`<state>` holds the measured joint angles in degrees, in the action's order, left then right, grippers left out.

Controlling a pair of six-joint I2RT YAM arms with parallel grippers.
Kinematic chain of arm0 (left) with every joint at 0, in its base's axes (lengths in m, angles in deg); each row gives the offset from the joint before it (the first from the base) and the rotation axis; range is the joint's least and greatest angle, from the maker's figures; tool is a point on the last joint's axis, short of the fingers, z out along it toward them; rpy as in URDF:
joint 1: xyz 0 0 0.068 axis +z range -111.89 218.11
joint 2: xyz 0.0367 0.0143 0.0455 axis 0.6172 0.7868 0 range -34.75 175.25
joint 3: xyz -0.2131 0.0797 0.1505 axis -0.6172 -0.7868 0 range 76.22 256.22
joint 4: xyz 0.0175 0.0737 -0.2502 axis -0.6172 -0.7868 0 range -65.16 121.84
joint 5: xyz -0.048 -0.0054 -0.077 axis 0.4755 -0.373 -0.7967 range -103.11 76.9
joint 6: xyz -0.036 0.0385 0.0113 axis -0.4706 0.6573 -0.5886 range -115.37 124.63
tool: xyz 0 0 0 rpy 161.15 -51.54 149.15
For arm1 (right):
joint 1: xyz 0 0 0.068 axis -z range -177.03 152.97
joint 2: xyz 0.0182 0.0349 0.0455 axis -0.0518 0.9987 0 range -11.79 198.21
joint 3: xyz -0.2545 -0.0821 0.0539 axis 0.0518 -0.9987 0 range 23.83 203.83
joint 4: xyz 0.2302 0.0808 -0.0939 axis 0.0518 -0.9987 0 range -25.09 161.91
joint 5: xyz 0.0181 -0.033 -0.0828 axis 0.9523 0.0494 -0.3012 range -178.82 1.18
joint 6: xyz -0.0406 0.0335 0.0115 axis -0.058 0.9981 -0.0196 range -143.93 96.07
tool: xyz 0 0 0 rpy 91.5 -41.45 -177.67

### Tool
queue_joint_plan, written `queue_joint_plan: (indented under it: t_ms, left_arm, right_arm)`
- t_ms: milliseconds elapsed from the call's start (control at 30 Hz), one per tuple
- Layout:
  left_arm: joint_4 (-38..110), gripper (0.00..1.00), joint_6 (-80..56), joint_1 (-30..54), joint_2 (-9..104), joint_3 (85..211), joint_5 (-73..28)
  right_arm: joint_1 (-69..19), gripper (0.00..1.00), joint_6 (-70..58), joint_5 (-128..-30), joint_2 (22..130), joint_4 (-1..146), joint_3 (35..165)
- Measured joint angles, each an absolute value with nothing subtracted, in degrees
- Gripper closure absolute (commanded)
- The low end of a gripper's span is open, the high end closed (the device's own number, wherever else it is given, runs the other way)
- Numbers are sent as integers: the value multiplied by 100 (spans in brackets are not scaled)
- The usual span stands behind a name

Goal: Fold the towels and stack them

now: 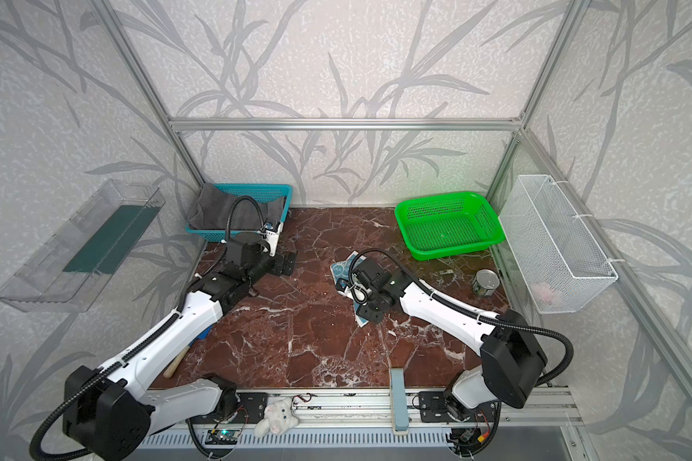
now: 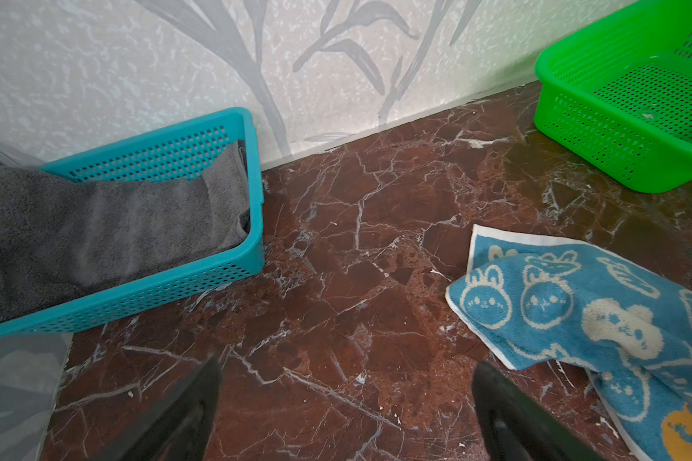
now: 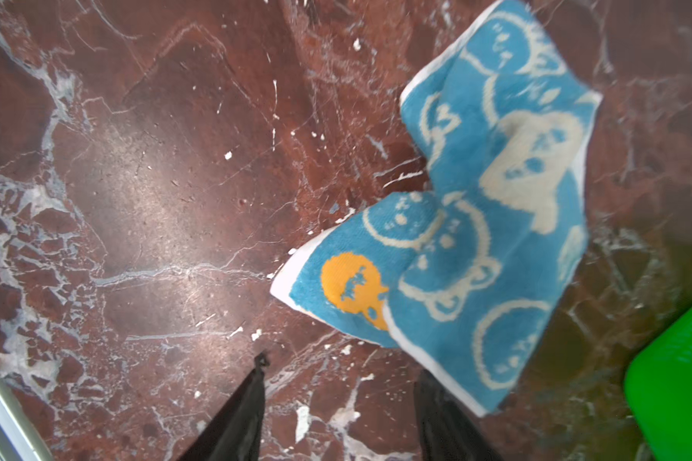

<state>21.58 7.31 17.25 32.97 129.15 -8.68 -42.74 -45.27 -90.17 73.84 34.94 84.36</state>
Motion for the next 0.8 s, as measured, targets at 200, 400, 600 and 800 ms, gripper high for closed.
queue_joint_plan:
  t_ms: [200, 400, 600, 800]
  left_arm:
    - [2154, 1, 613, 1902, 3295, 12780, -1034]
    - [2149, 1, 593, 1996, 3247, 12699, -1159]
    - [2134, 1, 598, 2064, 3142, 12670, -1202]
    - [2136, 1, 622, 2077, 3090, 12670, -1338]
  right_arm:
    - [-4550, 49, -3732, -9198, 8280, 3830, 8445]
    - [-4583, 56, -3185, -9284, 9128, 3881, 8659]
    - [-4580, 89, -2960, -9281, 9268, 3927, 8777]
    - [-4445, 100, -3170, -8897, 9145, 3747, 8816]
